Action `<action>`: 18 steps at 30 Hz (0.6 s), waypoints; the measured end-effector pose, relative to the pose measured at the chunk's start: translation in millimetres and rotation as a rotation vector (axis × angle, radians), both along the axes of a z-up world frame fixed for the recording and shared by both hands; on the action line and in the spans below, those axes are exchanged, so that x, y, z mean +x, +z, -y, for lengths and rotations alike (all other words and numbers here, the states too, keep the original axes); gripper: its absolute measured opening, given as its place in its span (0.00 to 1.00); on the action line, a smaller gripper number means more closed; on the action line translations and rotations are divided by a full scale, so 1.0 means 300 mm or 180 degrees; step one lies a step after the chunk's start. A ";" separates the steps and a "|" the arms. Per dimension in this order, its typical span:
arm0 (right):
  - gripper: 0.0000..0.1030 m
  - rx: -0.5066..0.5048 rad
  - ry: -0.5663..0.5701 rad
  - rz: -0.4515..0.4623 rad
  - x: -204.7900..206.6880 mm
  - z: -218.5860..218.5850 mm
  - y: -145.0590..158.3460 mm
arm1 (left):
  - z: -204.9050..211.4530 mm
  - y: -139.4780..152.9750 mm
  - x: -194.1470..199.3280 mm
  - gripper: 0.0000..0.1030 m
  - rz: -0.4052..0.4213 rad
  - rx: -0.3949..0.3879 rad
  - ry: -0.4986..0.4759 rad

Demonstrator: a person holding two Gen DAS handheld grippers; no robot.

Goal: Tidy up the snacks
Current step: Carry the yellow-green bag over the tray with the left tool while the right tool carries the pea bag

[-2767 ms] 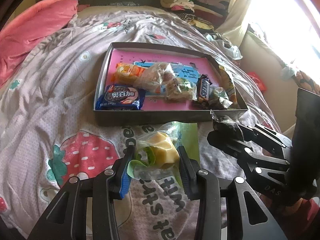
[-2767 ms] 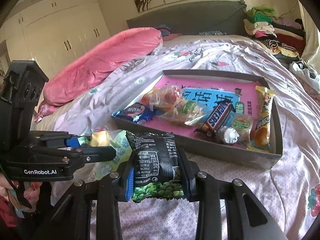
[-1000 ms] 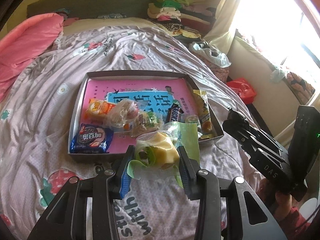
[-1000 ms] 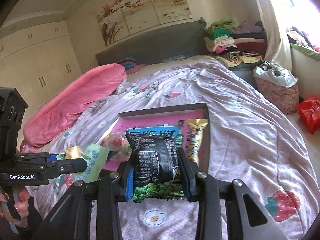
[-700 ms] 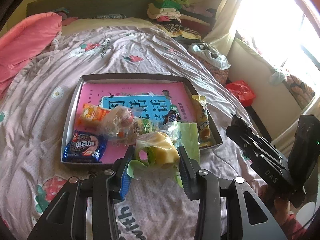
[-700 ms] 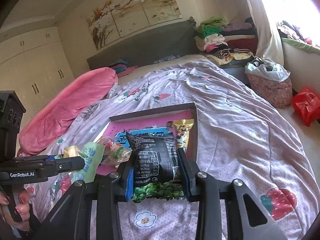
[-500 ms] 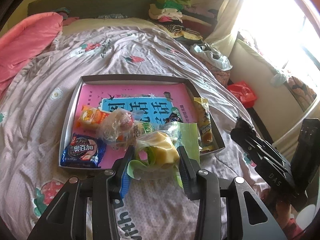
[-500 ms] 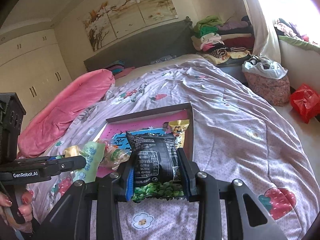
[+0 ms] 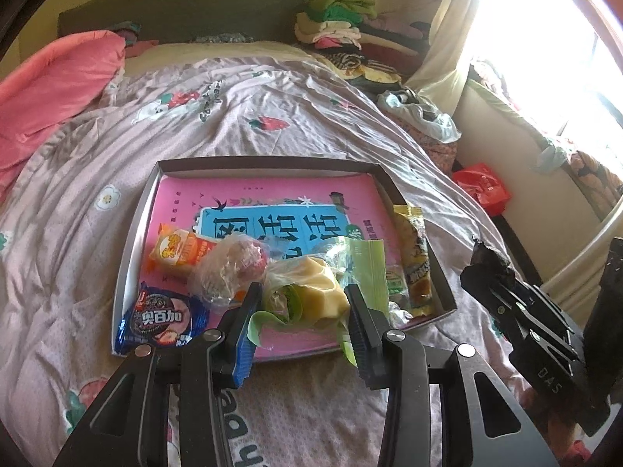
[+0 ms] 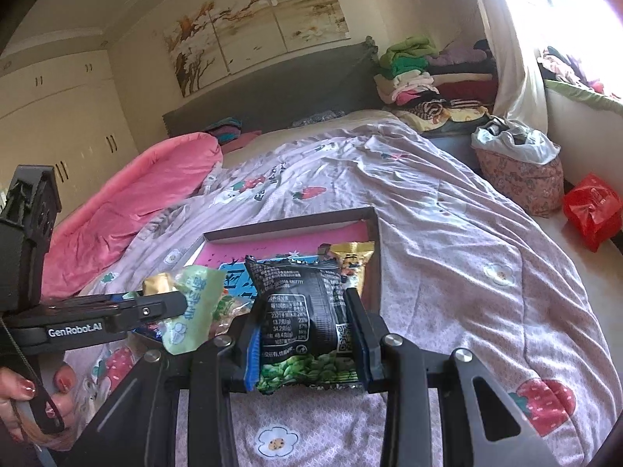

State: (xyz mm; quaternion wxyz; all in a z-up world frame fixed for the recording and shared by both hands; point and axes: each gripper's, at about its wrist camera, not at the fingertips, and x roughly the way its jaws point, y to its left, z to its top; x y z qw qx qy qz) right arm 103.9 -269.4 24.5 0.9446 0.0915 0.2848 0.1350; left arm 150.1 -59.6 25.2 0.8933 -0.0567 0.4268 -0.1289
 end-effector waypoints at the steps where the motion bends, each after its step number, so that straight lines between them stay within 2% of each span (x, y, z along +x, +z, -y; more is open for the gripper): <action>1: 0.36 -0.0006 0.0017 -0.0007 0.006 -0.005 -0.002 | 0.000 -0.004 0.006 0.42 -0.0008 0.0004 0.0003; 18: 0.36 -0.0110 -0.0056 -0.0251 0.107 -0.024 -0.072 | 0.056 -0.065 0.068 0.42 -0.0054 0.0108 -0.0028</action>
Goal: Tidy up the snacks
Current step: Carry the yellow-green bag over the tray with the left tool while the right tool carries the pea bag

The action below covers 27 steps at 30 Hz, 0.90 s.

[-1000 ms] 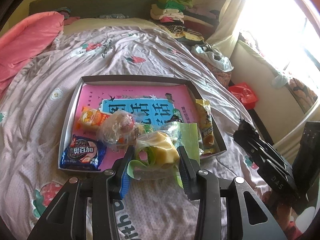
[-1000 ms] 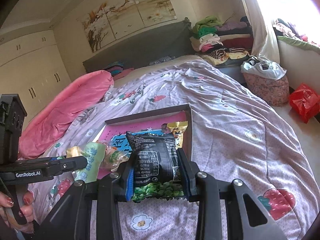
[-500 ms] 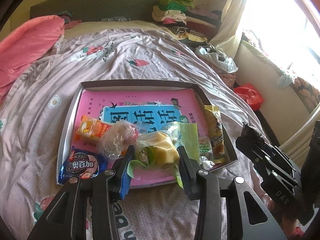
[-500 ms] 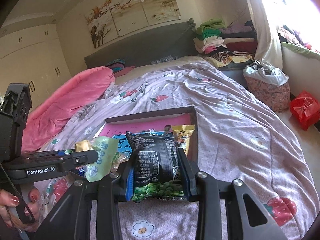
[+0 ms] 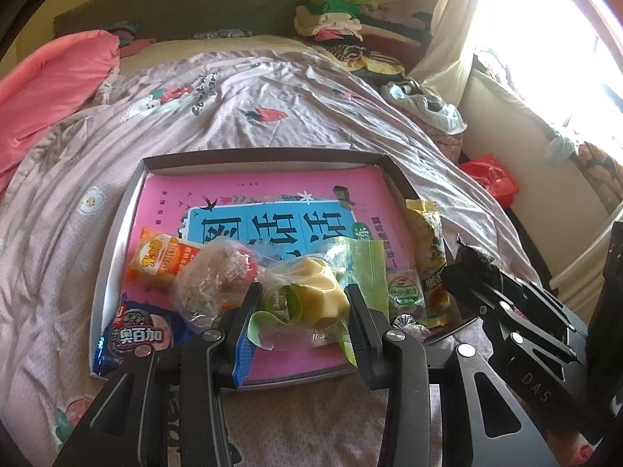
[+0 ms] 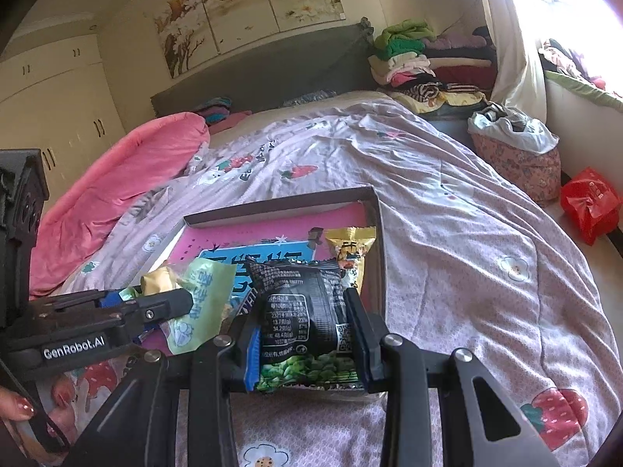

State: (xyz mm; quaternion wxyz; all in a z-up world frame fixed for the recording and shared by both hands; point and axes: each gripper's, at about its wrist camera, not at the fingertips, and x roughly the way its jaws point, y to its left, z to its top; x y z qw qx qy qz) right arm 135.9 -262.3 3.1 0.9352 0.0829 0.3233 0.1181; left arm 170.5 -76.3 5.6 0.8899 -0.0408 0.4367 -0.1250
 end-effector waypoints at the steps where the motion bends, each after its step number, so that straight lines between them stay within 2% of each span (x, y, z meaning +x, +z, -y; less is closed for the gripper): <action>1: 0.36 0.0001 -0.0001 -0.0005 0.004 0.000 -0.003 | 0.003 -0.003 0.001 0.42 -0.0004 0.0008 -0.0001; 15: 0.36 -0.0132 -0.0052 -0.0068 0.062 -0.005 -0.037 | 0.031 -0.039 0.014 0.42 -0.0063 0.0060 -0.0024; 27: 0.36 -0.0251 0.0092 -0.0083 0.061 -0.052 -0.053 | 0.035 -0.054 0.011 0.42 -0.0075 0.0075 -0.0018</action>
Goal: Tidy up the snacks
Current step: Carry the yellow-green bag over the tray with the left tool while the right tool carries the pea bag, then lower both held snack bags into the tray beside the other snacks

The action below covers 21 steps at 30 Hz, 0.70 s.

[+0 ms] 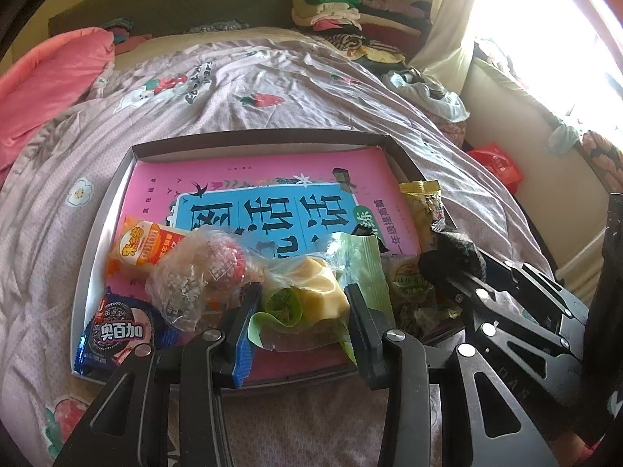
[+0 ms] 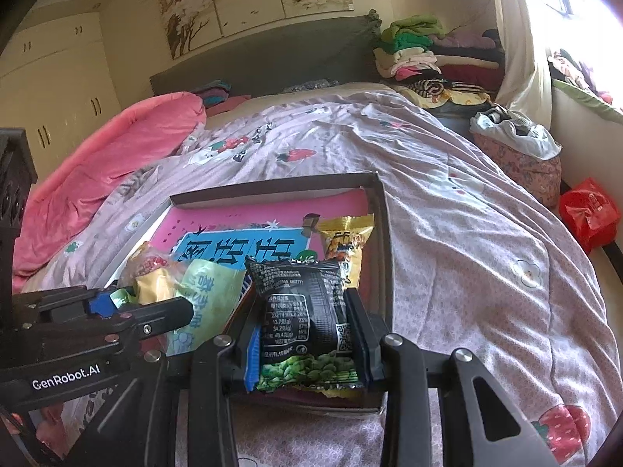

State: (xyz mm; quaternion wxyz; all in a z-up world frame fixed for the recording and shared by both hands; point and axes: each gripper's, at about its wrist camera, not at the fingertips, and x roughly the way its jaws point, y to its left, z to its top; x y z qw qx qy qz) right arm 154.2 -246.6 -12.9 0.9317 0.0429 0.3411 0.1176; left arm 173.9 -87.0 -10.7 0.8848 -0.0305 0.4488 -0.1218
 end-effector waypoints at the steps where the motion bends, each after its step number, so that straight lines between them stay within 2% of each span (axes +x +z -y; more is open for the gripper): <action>1: 0.36 -0.0018 0.0008 0.0000 -0.001 -0.005 -0.001 | 0.001 -0.001 0.000 0.42 0.0000 0.0006 -0.0001; 10: 0.36 -0.0266 -0.0043 -0.0024 -0.011 -0.026 -0.014 | 0.002 -0.002 -0.002 0.42 0.0009 0.0023 -0.0002; 21: 0.36 -0.0311 -0.0085 -0.0036 -0.008 -0.015 -0.018 | 0.007 -0.003 -0.005 0.41 0.0040 0.0106 -0.0013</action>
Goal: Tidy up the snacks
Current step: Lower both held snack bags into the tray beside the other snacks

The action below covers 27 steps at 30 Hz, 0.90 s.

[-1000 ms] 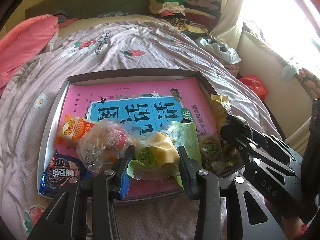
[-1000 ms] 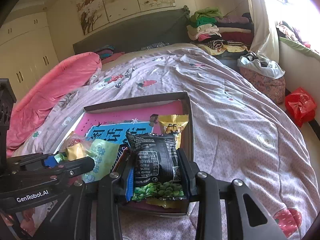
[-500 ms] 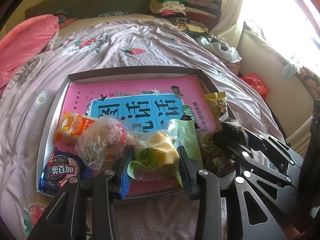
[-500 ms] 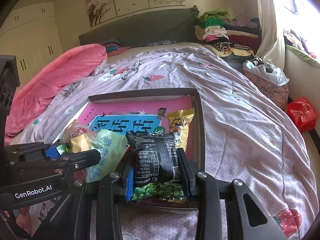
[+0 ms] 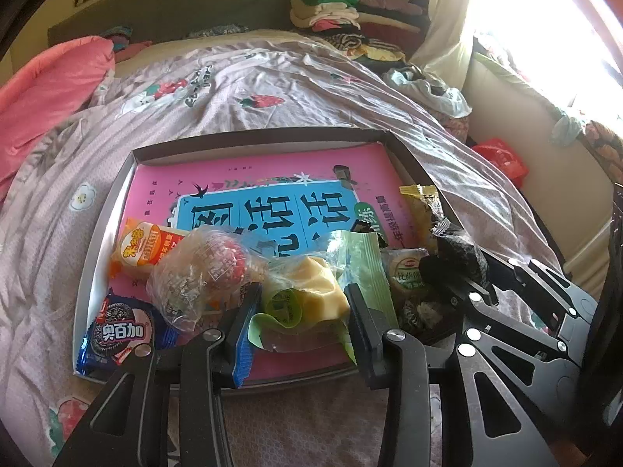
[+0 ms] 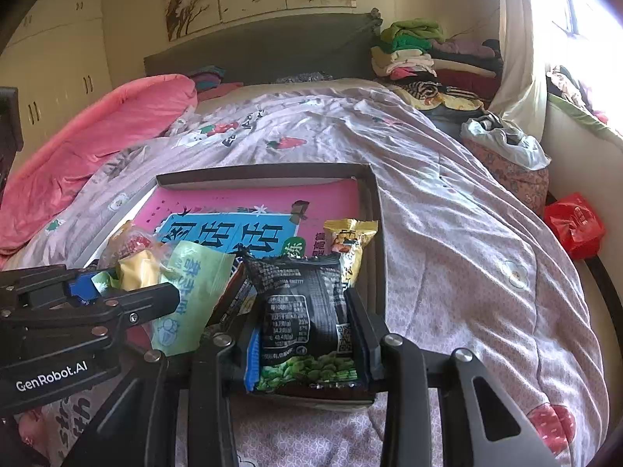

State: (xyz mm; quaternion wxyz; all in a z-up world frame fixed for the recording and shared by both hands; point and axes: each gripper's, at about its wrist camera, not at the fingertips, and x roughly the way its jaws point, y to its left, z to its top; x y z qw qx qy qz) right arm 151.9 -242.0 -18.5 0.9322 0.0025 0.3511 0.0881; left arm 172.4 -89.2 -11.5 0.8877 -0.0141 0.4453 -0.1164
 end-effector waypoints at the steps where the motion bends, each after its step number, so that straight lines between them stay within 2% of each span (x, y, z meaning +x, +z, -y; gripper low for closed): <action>1: 0.36 0.0027 0.0003 0.0001 0.000 0.002 0.001 | 0.001 -0.001 -0.001 0.41 -0.0002 0.0005 -0.0001; 6: 0.36 0.0063 -0.0070 -0.0002 0.002 0.012 0.000 | 0.004 -0.004 -0.006 0.42 0.0004 0.0043 -0.0005; 12: 0.36 0.0039 0.0077 0.0017 -0.009 -0.013 -0.001 | 0.002 -0.007 -0.008 0.42 -0.0001 0.0048 -0.0011; 19: 0.36 0.0126 0.0119 0.0041 -0.019 -0.005 0.003 | 0.003 -0.011 -0.023 0.42 -0.0009 0.0056 -0.0016; 27: 0.37 0.0059 0.0165 0.0081 -0.027 -0.022 0.001 | 0.000 -0.021 -0.031 0.42 -0.0040 0.0056 -0.0022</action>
